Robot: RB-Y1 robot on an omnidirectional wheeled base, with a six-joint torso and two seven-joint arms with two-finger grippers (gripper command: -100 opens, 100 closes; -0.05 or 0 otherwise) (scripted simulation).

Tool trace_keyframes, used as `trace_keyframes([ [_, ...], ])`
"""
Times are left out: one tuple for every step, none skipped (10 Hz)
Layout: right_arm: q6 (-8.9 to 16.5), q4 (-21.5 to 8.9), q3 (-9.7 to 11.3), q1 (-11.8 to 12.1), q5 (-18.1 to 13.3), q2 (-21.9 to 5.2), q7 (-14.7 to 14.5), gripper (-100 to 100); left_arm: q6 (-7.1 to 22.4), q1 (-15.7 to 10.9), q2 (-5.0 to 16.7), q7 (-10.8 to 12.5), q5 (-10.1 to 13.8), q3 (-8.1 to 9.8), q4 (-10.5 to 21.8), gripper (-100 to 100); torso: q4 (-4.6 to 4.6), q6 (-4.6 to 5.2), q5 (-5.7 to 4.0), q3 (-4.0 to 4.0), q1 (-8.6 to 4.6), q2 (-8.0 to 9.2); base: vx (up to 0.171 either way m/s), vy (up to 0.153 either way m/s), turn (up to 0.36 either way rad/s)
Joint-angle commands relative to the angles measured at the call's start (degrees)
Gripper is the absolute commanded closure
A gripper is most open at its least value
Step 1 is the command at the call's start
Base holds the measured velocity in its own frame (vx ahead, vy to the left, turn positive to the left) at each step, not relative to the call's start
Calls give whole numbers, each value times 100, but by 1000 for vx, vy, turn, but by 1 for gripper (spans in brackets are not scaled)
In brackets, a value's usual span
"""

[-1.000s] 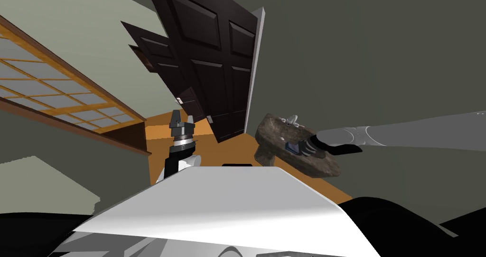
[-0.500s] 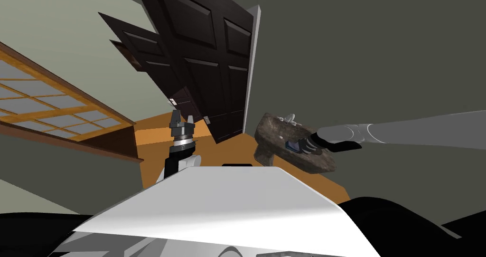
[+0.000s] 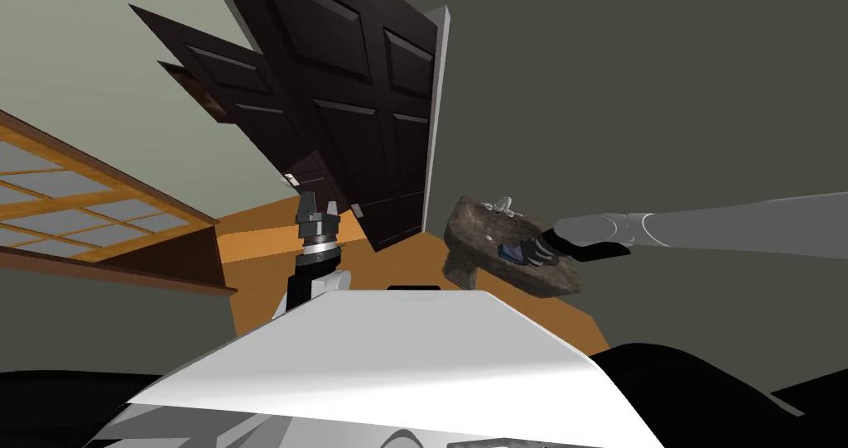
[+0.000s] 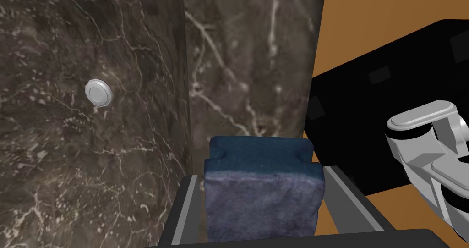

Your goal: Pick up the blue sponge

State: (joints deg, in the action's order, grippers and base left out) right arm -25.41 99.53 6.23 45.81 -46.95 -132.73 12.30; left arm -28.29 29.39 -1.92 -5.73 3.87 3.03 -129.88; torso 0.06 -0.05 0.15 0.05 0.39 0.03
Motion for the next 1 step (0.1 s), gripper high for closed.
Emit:
trace_keyframes([
  [0,0,0,0,0,0,0,0,0,0,0,0,0,0,0,0,0,0,0,0,0,0,0,0,0],
])
